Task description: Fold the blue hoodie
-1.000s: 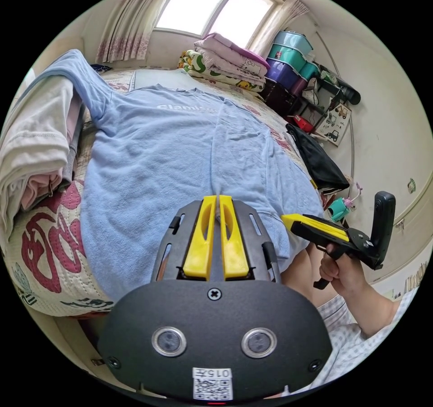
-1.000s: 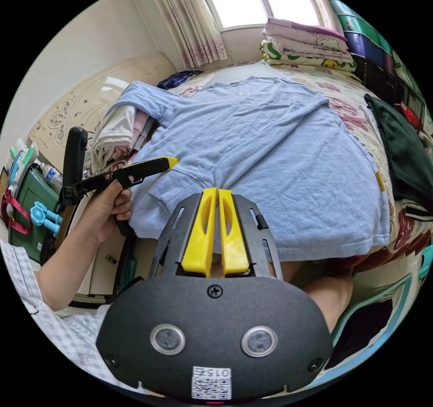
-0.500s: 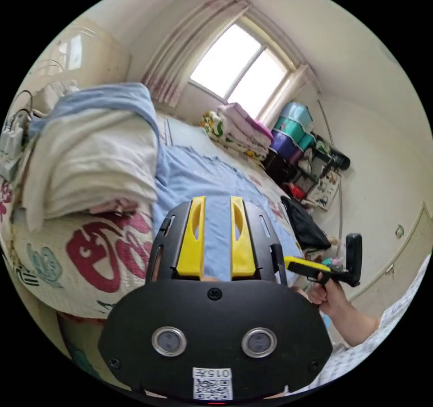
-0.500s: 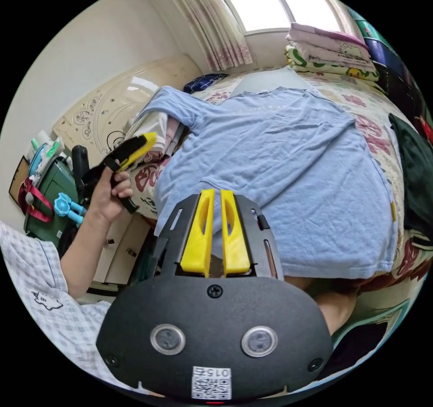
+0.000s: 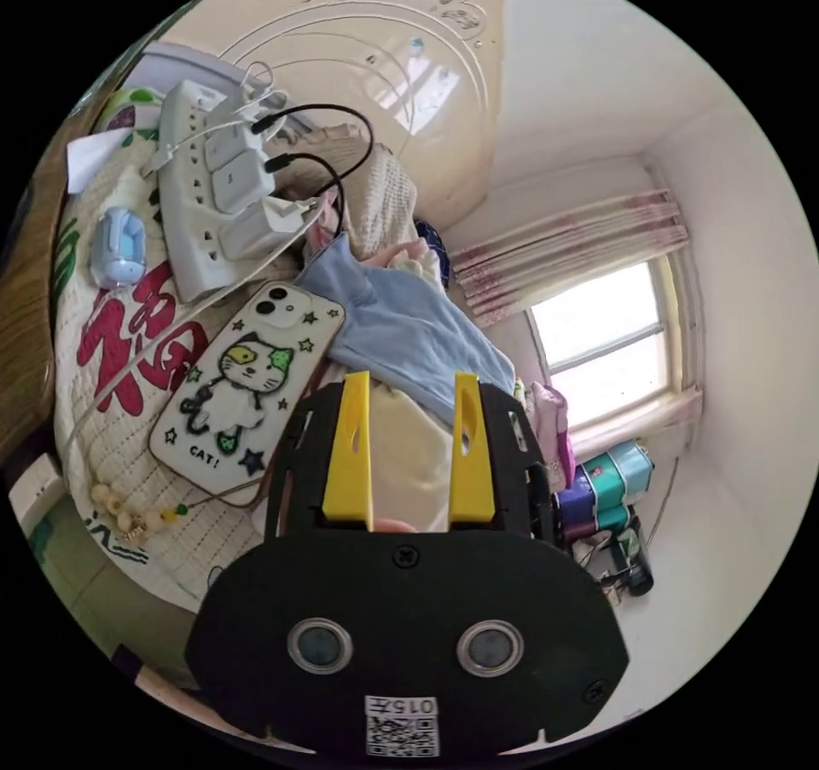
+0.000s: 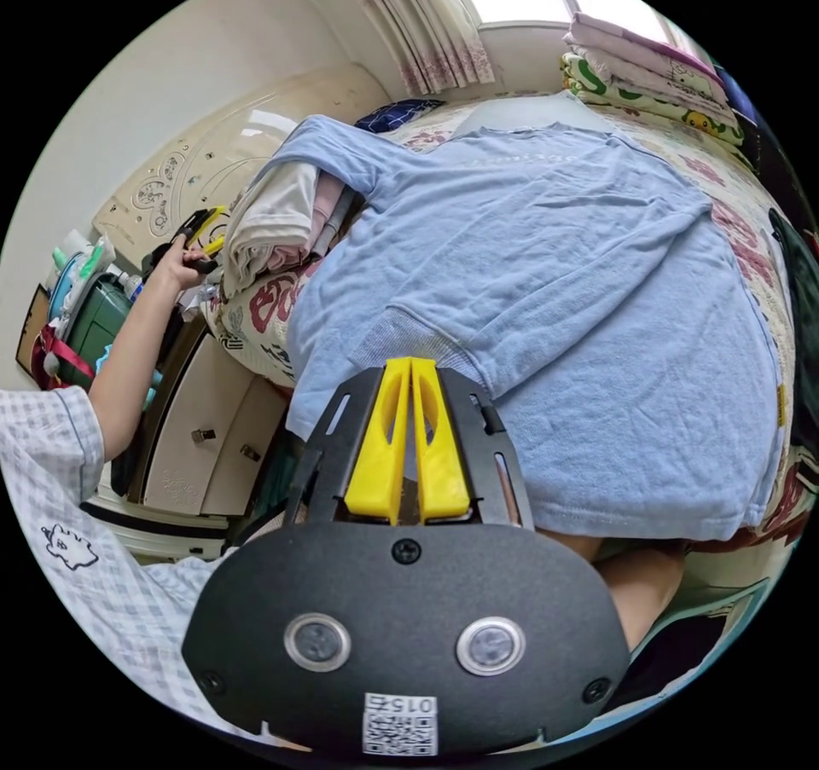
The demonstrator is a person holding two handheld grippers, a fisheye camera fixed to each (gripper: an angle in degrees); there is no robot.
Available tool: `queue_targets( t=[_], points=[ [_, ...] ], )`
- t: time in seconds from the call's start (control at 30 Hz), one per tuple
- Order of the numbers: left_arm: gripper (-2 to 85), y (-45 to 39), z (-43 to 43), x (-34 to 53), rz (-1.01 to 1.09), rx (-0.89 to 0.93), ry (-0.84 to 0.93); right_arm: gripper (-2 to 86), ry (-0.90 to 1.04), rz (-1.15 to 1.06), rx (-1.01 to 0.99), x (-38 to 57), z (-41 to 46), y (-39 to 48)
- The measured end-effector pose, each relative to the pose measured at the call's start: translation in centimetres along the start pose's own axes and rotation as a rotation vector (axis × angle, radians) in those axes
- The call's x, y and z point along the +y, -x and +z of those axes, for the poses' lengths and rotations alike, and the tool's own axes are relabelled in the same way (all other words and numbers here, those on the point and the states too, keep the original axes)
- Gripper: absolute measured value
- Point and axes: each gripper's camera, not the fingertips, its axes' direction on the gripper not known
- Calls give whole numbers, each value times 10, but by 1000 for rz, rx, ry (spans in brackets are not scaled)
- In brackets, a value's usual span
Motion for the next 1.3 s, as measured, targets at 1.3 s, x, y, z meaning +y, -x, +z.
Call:
queue_targets(
  t=[1.3],
  points=[
    [4,-505,140,355,1545,239,551,98,-255,286,-360,9,-143,-174]
  ],
)
